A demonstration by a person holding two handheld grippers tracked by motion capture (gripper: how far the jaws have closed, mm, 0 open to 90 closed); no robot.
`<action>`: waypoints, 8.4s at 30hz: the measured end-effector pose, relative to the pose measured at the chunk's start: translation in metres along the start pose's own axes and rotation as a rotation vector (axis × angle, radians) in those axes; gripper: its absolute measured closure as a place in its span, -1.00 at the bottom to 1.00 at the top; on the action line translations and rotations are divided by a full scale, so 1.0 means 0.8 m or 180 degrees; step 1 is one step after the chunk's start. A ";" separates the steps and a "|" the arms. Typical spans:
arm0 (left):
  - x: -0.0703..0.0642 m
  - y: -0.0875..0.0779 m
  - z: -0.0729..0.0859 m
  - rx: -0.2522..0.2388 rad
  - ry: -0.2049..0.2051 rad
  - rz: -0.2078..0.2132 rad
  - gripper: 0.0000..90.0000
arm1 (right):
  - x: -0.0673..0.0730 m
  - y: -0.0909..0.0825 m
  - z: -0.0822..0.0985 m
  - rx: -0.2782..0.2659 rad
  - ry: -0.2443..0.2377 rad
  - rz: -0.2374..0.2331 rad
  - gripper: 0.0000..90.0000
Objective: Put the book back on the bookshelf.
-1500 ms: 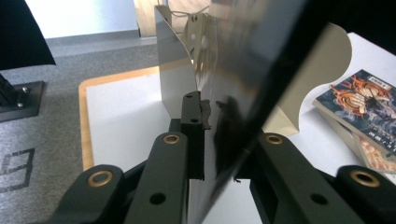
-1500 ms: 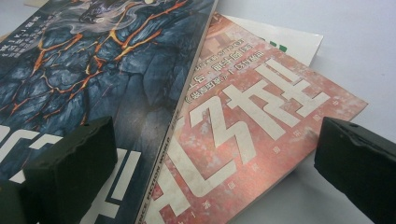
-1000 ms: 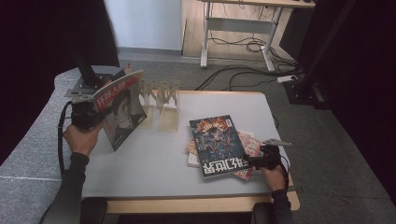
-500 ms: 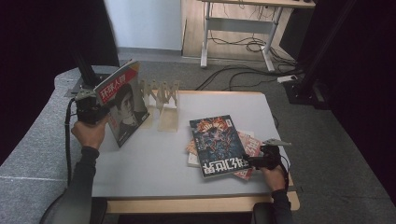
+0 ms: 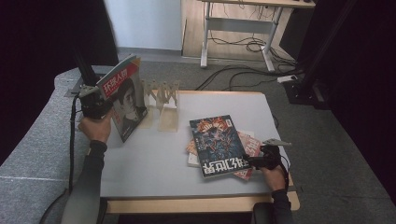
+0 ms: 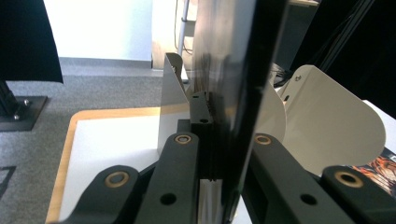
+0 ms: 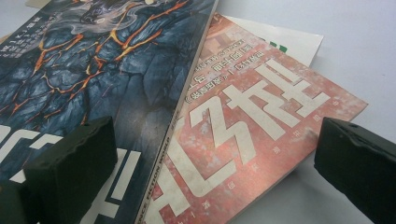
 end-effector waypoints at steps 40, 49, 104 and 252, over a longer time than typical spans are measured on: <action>0.005 0.031 0.061 0.0440 -0.0009 0.0038 0.92 | 0.000 0.000 0.000 -0.0010 -0.0002 -0.0006 -1.00; 0.011 0.026 0.066 0.0395 -0.0114 0.0137 0.74 | 0.000 0.000 0.000 -0.0014 0.0000 -0.0007 -1.00; -0.045 -0.045 0.146 0.0677 0.0405 0.0569 -0.68 | -0.001 0.000 0.001 -0.0039 0.0024 -0.0004 -1.00; -0.123 0.003 0.286 0.1630 0.1216 0.0832 -0.96 | 0.073 0.140 -0.112 0.0378 -0.0719 -0.0427 -0.88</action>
Point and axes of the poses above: each handheld gripper's, and its own axes: y roughly forward along the jaws, z roughly out of its underside, x roughly to its left, the point moved 9 cm from there along y, roughly forward along the jaws, and after that the axes turned 3 degrees about -y, right-handed, at the moved point
